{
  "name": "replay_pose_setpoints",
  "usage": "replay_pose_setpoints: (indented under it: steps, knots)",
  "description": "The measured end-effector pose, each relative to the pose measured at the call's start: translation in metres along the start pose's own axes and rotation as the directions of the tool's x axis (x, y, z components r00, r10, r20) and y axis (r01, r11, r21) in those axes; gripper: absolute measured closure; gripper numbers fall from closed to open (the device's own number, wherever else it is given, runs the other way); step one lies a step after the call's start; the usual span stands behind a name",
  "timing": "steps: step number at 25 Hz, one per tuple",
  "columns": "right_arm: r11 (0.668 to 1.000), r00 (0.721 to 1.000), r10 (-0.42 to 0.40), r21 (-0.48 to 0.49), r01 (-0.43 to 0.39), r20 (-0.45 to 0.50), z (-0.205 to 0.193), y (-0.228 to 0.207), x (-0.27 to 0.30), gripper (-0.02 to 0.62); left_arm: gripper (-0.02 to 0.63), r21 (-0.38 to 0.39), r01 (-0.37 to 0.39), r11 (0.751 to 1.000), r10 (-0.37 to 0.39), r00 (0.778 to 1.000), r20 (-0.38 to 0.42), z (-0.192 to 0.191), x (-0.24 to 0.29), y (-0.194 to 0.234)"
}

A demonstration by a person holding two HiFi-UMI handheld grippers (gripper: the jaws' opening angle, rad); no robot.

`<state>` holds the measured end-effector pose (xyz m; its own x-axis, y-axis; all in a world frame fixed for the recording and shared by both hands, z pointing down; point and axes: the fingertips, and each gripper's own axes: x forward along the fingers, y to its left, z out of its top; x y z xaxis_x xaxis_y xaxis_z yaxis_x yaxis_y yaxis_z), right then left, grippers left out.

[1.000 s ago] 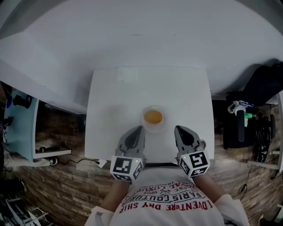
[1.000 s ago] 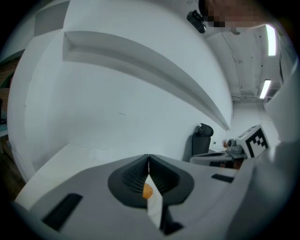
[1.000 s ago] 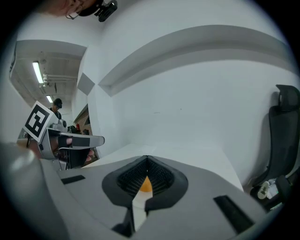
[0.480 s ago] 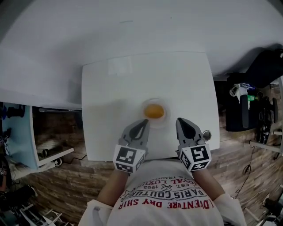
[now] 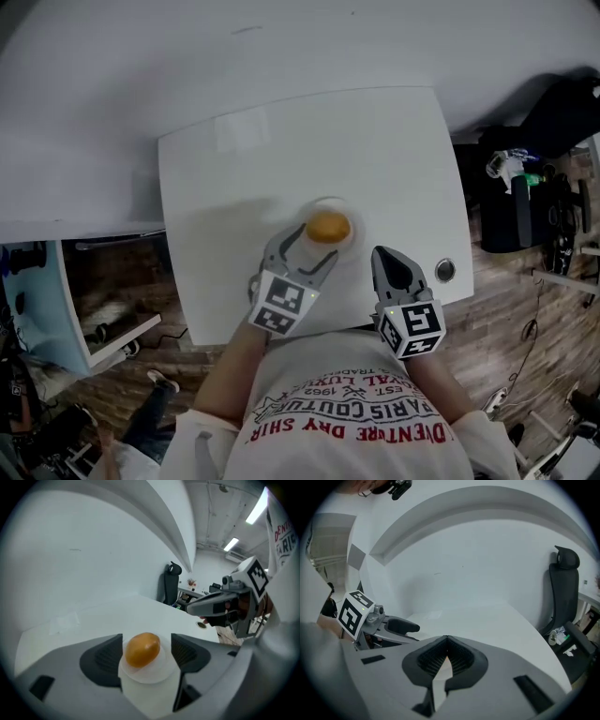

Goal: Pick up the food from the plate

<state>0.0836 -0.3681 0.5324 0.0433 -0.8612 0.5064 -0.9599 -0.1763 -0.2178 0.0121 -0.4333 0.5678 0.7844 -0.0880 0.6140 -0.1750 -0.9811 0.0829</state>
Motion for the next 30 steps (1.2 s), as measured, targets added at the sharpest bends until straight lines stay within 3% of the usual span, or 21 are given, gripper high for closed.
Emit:
replay_pose_setpoints:
  steps: [4, 11, 17, 22, 30]
  knots:
    - [1.0, 0.999, -0.02, 0.017, 0.02, -0.034, -0.01, -0.011, 0.006, 0.586, 0.254, 0.082, 0.072, 0.994, -0.064, 0.994, -0.086, -0.009, 0.022, -0.001]
    - [0.999, 0.997, -0.022, 0.035, 0.025, -0.076, -0.018, -0.03, 0.017, 0.586, 0.23, 0.167, 0.188, 0.968, -0.145, 0.959, -0.243, -0.024, 0.057, -0.004]
    - [0.999, 0.995, -0.008, 0.049, 0.013, -0.097, -0.02, -0.039, 0.026, 0.586, 0.23, 0.148, 0.246, 0.958, -0.194, 0.935, -0.296, -0.033, 0.076, -0.004]
    - [0.998, 0.994, -0.005, 0.066, 0.012, -0.112, -0.023, -0.045, 0.029, 0.586, 0.23, 0.194, 0.267, 0.944, -0.188, 0.918, -0.35, -0.043, 0.084, -0.006]
    - [0.996, 0.993, -0.014, 0.084, 0.023, -0.115, -0.022, -0.056, 0.028, 0.586, 0.225, 0.198, 0.263, 0.944, -0.182, 0.918, -0.353, -0.04, 0.088, -0.007]
